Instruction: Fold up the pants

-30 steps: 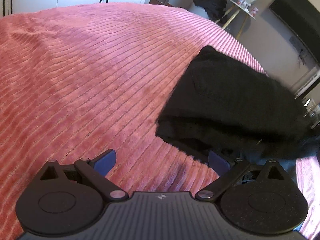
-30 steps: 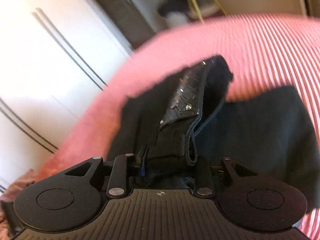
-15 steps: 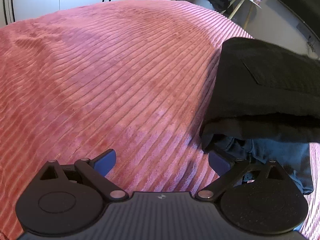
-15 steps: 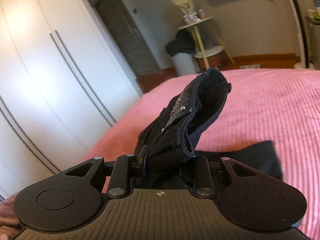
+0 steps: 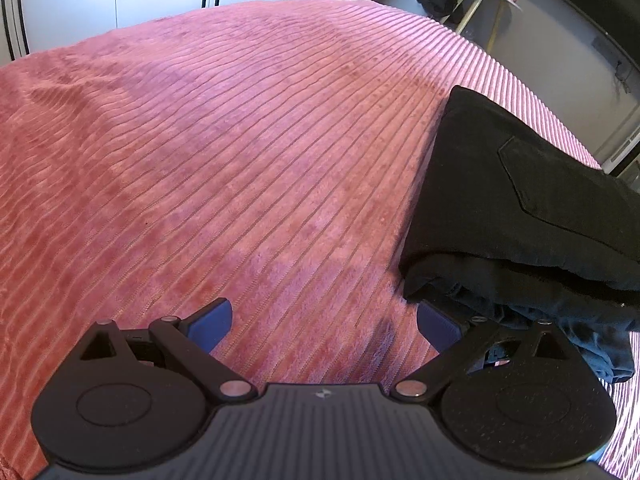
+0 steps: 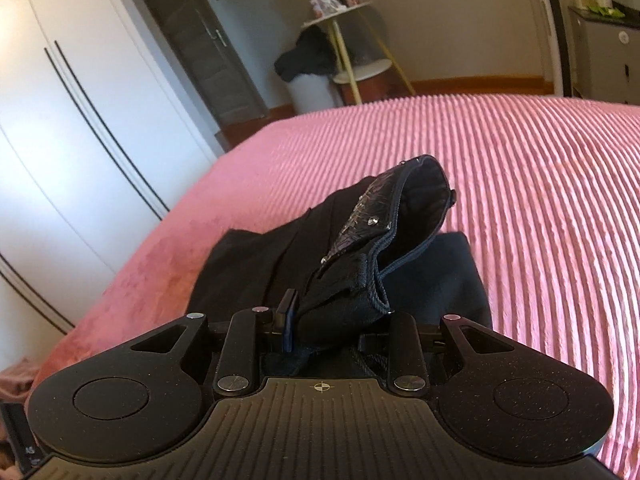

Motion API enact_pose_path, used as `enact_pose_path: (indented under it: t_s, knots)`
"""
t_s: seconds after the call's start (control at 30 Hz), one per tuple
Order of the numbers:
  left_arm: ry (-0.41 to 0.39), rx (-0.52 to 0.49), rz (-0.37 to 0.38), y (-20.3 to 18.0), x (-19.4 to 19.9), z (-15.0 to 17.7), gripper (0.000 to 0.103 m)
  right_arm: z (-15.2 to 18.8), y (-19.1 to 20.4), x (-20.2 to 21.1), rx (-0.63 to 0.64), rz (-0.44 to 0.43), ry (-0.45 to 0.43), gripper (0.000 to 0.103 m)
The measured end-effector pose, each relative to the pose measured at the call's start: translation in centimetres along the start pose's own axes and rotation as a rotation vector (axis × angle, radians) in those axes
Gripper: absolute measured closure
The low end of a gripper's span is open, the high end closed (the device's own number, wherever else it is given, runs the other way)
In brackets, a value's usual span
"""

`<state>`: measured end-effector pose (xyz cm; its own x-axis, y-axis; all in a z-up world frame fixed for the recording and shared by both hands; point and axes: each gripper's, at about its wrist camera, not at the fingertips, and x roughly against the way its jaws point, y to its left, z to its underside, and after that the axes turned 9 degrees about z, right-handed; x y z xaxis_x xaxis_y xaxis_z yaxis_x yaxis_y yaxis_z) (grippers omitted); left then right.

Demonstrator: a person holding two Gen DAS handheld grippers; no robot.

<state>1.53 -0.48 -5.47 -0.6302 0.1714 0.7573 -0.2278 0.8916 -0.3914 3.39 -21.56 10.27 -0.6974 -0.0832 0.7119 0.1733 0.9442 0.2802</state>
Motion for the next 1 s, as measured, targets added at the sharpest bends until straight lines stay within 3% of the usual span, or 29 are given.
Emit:
enact_pose_path:
  t_s: [0.03, 0.07, 0.13, 0.17, 0.2, 0.33, 0.43, 0.57, 0.63, 0.77, 0.87, 1.0]
  knots:
    - [-0.001, 0.003, 0.002, 0.1, 0.1, 0.0, 0.004, 0.1, -0.3, -0.3, -0.013, 0.031, 0.022, 0.063]
    - [-0.005, 0.008, 0.007, 0.1, 0.1, -0.1, 0.004, 0.3, -0.7, -0.2, -0.040, 0.088, 0.029, 0.053]
    - [-0.018, 0.021, 0.022, 0.3, 0.4, -0.1, 0.004, 1.3, -2.0, 0.5, -0.119, 0.163, 0.000, 0.046]
    - [-0.032, 0.027, 0.033, 0.4, 0.7, -0.1, 0.004, 2.2, -3.1, 1.1, -0.189, 0.162, -0.003, 0.042]
    - [-0.049, 0.032, 0.045, 0.4, 1.0, -0.1, 0.004, 3.1, -4.2, 1.4, -0.266, 0.141, 0.006, 0.037]
    - [-0.081, 0.029, 0.098, 0.2, 1.6, -0.1, 0.004, 8.3, -8.9, 1.5, -0.623, -0.002, 0.085, 0.035]
    - [-0.074, 0.010, 0.137, -0.3, 2.0, -0.1, 0.004, 10.6, -11.2, 0.2, -0.769, -0.061, 0.140, 0.033]
    - [-0.083, -0.012, 0.183, -1.2, 2.7, 0.0, 0.004, 11.4, -11.7, -1.5, -0.862, -0.156, 0.118, 0.034]
    - [-0.081, 0.005, 0.211, -1.4, 2.7, 0.0, 0.004, 11.2, -11.5, -2.3, -0.845, -0.120, 0.101, 0.034]
    - [-0.044, 0.181, 0.345, -0.9, 1.7, 0.2, 0.004, 11.4, -12.3, -3.9, -0.962, -0.210, 0.092, 0.033]
    - [-0.007, 0.324, 0.405, -0.8, 0.0, 0.5, 0.004, 11.5, -12.4, -5.0, -1.018, -0.228, 0.078, 0.040]
    - [-0.013, 0.315, 0.386, -2.2, -0.7, 0.0, 0.004, 10.0, -11.8, -5.2, -0.945, -0.177, 0.082, 0.067]
